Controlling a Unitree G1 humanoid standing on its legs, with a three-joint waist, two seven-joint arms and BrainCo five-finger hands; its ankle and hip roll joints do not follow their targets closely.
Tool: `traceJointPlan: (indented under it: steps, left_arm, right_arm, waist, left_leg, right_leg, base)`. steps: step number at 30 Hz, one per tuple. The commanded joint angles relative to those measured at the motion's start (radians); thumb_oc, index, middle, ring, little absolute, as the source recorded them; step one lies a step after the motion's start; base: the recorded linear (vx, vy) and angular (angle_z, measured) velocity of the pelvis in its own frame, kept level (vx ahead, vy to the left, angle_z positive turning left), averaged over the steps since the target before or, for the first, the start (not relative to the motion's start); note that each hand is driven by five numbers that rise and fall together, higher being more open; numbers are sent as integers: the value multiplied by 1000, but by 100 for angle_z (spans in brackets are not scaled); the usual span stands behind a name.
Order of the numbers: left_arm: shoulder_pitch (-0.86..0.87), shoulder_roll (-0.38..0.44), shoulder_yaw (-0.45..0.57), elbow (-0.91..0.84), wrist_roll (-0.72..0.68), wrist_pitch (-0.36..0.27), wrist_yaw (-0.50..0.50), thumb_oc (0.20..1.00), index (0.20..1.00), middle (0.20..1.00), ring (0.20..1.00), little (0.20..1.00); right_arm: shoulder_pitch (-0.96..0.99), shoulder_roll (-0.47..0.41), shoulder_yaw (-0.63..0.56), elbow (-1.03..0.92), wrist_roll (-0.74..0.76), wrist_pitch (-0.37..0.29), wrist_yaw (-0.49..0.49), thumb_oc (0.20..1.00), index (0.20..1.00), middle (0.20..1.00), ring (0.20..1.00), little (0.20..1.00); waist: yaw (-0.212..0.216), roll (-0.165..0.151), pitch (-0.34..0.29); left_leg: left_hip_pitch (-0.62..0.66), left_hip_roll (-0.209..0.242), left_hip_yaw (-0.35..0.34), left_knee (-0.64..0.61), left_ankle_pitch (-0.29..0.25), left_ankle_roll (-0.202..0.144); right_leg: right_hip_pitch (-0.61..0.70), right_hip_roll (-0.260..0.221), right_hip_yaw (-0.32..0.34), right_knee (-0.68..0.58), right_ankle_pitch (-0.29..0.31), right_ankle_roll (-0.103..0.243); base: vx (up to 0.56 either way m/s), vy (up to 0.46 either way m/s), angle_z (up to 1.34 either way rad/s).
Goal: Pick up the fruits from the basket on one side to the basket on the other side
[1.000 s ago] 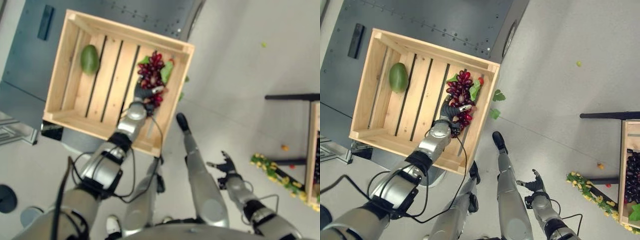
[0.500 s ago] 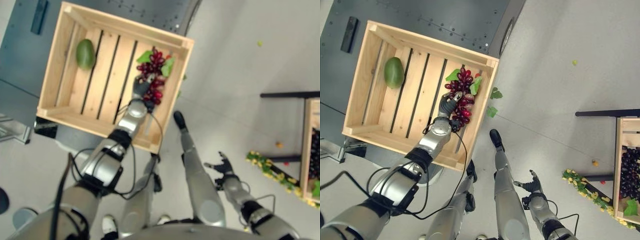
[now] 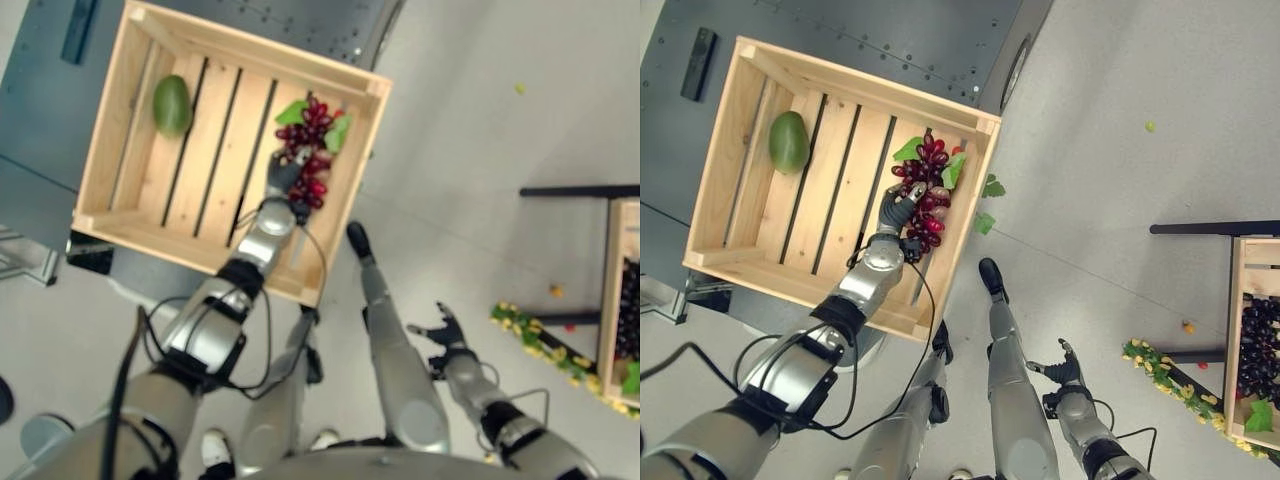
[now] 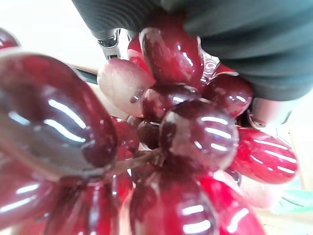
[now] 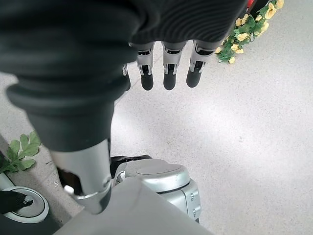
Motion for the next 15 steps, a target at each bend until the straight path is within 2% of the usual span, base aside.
traceJointPlan:
  steps: [1, 9, 15]
  left_arm:
    - [-25, -89, -21, 66, -71, 16, -105, 200, 200, 200, 200, 200]
    - [114, -18, 9, -173, -195, -54, -100, 200, 200, 200, 200, 200]
    - [250, 52, 27, -346, -237, -72, -125, 200, 200, 200, 200, 200]
  right_arm:
    - [8, -35, 16, -2, 14, -13, -13, 1000, 1000, 1000, 1000, 1000]
    - [53, -43, -16, -68, 5, -19, -8, 1000, 1000, 1000, 1000, 1000]
    - [70, -41, -41, -95, -2, -15, -2, 1000, 1000, 1000, 1000, 1000]
  waist:
    - [-23, 16, 25]
    - [-3, 22, 25]
    - [12, 28, 25]
  left_leg:
    - [-91, 45, -76, 3, 45, -38]
    - [-94, 42, -96, 2, 50, -39]
    - [-91, 38, -108, 3, 52, -37]
  right_leg:
    - [48, 110, -96, 6, -106, 27]
    - [56, 103, -113, 1, -106, 27]
    - [63, 99, -125, -2, -106, 26]
  base:
    - [0, 0, 0]
    - [-3, -4, -1]
    - [-5, -4, -1]
